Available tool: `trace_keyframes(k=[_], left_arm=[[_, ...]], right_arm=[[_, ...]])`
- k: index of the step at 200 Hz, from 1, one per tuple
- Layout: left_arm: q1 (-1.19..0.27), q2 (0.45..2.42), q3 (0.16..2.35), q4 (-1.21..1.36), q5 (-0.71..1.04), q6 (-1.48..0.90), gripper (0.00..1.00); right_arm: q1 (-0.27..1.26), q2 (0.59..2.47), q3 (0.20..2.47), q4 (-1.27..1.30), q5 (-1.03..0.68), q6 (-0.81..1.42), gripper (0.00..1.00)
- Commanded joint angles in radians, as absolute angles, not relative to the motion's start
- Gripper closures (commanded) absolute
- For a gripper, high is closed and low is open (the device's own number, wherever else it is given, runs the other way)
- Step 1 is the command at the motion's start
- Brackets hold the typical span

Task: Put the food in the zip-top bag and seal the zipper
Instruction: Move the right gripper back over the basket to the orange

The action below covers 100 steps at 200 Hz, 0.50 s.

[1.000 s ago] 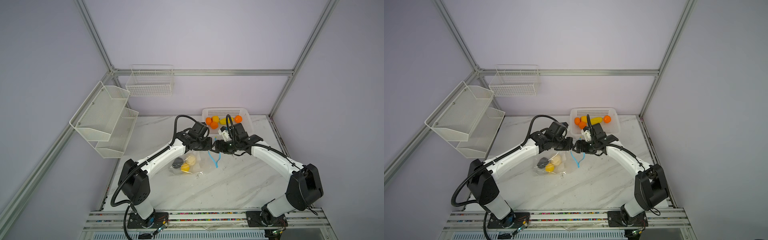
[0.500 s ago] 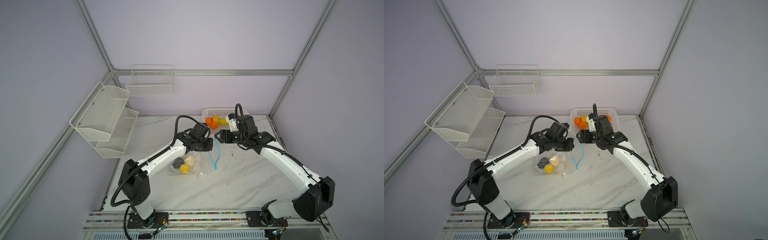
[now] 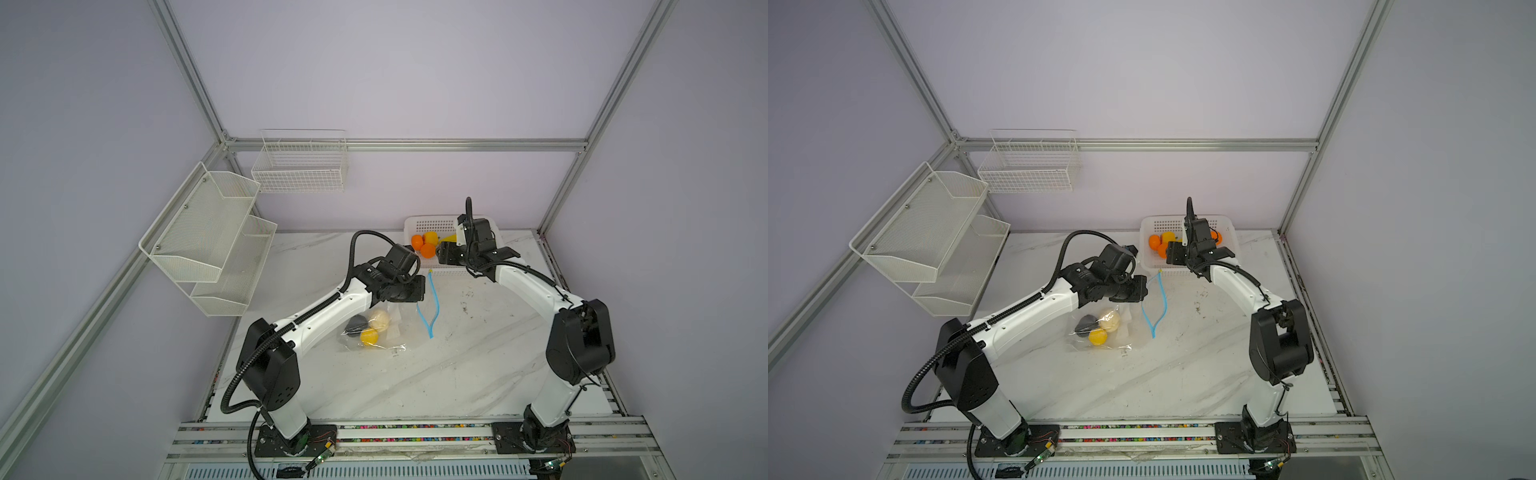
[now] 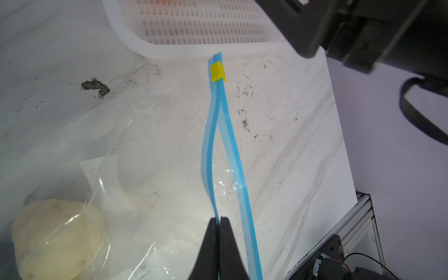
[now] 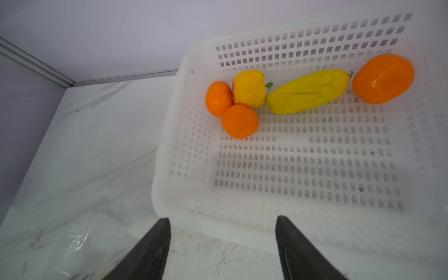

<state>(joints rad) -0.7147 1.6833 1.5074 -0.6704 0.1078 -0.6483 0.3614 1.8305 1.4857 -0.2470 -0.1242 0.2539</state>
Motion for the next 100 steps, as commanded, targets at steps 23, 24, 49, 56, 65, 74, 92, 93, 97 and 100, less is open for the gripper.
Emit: trace_keyframes(k=[23,24,49,56,65,74,92,93,97,100], left_arm=[[-0.694,1.621,1.534,-0.664,0.094,-0.629,1.0],[-0.693,1.621,1.534,-0.663,0.095,-0.629,1.0],[-0.687,1.63,1.542,-0.665,0.104,-0.627,1.0],[-0.687,1.633,1.546,-0.666,0.106,-0.627,1.0],[-0.686,1.634,1.549,-0.667,0.109,-0.627,1.0],[-0.686,1.637,1.551,-0.667,0.109,-0.627,1.0],[-0.686,1.639,1.549,-0.667,0.111,-0.627,1.0],[-0.686,1.639,1.549,-0.667,0.111,-0.626,1.0],[-0.686,1.64,1.549,-0.667,0.111,-0.627,1.0],[-0.686,1.639,1.55,-0.668,0.113,-0.626,1.0]], right_arm=[[0.35,2.012,1.615,-0.165,-0.164,0.296,0.28],[0.35,2.012,1.615,-0.165,-0.164,0.296,0.28],[0.351,2.107,1.672,-0.148,-0.18,0.302,0.23],[0.35,2.137,1.698,-0.154,-0.175,0.31,0.22],[0.351,2.163,1.722,-0.161,-0.171,0.314,0.2],[0.351,2.188,1.745,-0.163,-0.167,0.313,0.19],[0.351,2.232,1.784,-0.166,-0.145,0.314,0.18],[0.351,2.233,1.789,-0.166,-0.145,0.314,0.18],[0.351,2.243,1.796,-0.167,-0.14,0.314,0.18],[0.35,2.249,1.803,-0.17,-0.137,0.316,0.18]])
